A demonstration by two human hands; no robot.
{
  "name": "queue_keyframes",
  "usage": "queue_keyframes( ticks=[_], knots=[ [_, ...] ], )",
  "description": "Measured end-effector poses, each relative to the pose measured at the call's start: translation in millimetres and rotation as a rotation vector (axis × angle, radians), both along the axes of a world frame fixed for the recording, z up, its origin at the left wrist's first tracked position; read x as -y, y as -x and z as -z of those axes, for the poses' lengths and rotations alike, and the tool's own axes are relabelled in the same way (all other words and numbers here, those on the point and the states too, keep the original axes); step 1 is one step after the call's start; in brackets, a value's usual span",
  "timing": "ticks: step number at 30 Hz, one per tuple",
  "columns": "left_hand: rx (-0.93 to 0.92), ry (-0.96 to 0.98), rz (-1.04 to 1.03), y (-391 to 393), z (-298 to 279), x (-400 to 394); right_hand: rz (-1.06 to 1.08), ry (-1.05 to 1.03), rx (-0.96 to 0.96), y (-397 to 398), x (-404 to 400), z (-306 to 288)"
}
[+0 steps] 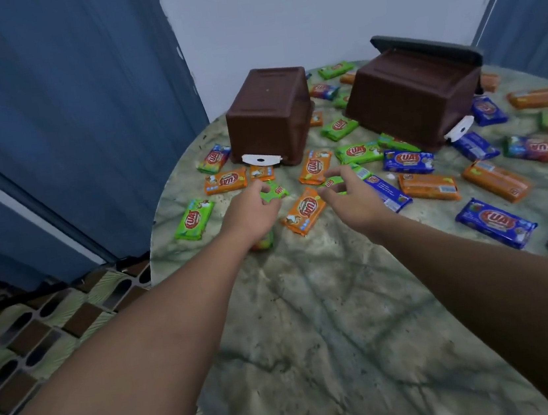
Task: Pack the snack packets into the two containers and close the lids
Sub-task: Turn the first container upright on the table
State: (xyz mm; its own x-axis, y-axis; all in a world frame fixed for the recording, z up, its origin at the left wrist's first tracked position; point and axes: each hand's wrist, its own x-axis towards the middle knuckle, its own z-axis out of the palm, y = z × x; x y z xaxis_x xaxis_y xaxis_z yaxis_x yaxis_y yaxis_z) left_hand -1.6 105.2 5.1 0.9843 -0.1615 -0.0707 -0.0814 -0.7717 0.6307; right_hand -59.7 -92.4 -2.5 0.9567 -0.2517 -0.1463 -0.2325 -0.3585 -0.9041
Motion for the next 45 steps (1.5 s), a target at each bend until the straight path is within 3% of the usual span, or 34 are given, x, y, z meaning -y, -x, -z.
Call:
queue_keyframes(
  ticks=[17,25,29,34,40,45],
  knots=[
    [-0.081,0.058,0.082,-114.6,20.6,-27.9,0.251,-0.047,-0.058,-76.1,-55.1,9.7],
    [-0.167,0.158,0.008,-141.1,23.2,-15.6,0.279,-0.078,-0.073,-98.7,-58.1,16.1],
    [-0.275,0.241,-0.083,-145.4,23.0,-5.5,0.266,-0.082,-0.05,-109.7,-57.0,14.3],
    [-0.533,0.539,-0.349,-170.6,31.7,10.1,0.271,-0.071,-0.051,-131.7,-53.7,19.7],
    [-0.686,0.751,-0.542,-202.4,32.4,23.2,0.339,-0.07,-0.067,-161.8,-54.0,27.6],
    [-0.797,0.745,-0.587,-219.3,37.7,30.3,0.372,-0.133,-0.086,-180.5,-59.8,30.9]
  ],
)
